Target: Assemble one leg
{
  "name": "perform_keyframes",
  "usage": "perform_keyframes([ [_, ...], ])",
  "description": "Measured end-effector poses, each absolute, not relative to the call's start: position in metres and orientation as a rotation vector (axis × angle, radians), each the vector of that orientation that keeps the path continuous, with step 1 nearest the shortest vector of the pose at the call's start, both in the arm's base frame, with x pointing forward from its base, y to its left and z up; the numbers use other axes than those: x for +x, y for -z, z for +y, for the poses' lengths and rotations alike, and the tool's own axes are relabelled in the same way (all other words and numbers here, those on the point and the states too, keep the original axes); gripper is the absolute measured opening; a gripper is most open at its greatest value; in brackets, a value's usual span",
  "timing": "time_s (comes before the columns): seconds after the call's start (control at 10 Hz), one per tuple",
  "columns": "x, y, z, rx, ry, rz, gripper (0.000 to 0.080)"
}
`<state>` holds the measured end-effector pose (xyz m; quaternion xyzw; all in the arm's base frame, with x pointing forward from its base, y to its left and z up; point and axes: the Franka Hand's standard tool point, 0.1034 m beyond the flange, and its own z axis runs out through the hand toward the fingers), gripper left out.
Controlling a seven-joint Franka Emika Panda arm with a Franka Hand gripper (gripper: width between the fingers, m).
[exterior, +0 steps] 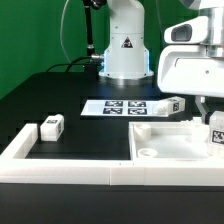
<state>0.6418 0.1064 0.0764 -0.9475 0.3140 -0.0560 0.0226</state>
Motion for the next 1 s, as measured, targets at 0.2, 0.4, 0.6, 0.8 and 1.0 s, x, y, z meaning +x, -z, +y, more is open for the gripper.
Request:
perform_keyframes([
  [0.2, 0.6412, -0.0764, 0.1067, -2.866, 0.159, 1.133, 0.0289],
  [0.4, 0.6410, -0.0762, 0.1071, -2.850, 0.158, 1.171, 0.0294],
  [0.6, 0.6416, -0.0778, 0.1075, -2.906, 0.165, 1.031, 0.0606],
  [0.8, 0.6422, -0.0791, 0.1071, -3.018, 0.182, 0.726, 0.0636],
  [1.0, 0.6421, -0.0785, 0.1061, -3.063, 0.184, 0.546, 0.0647],
])
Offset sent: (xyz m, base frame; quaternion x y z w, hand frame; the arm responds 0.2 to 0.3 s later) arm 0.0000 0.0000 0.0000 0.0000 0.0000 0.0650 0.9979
